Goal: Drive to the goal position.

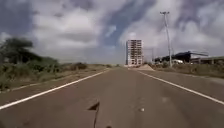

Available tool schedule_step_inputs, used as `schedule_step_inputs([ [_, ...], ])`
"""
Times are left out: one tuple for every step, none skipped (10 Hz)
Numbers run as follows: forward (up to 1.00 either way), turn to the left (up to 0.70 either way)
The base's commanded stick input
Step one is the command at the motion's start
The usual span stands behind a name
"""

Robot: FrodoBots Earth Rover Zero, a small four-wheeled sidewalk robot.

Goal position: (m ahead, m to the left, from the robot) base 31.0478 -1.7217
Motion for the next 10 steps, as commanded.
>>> schedule_step_inputs([
  [1.0,-0.05],
  [1.0,-0.23],
  [1.0,-0.4],
  [1.0,-0.4],
  [1.0,0.0],
  [1.0,0.0],
  [1.0,0.0],
  [1.0,0.0],
  [1.0,0.0],
  [1.0,0.0],
])
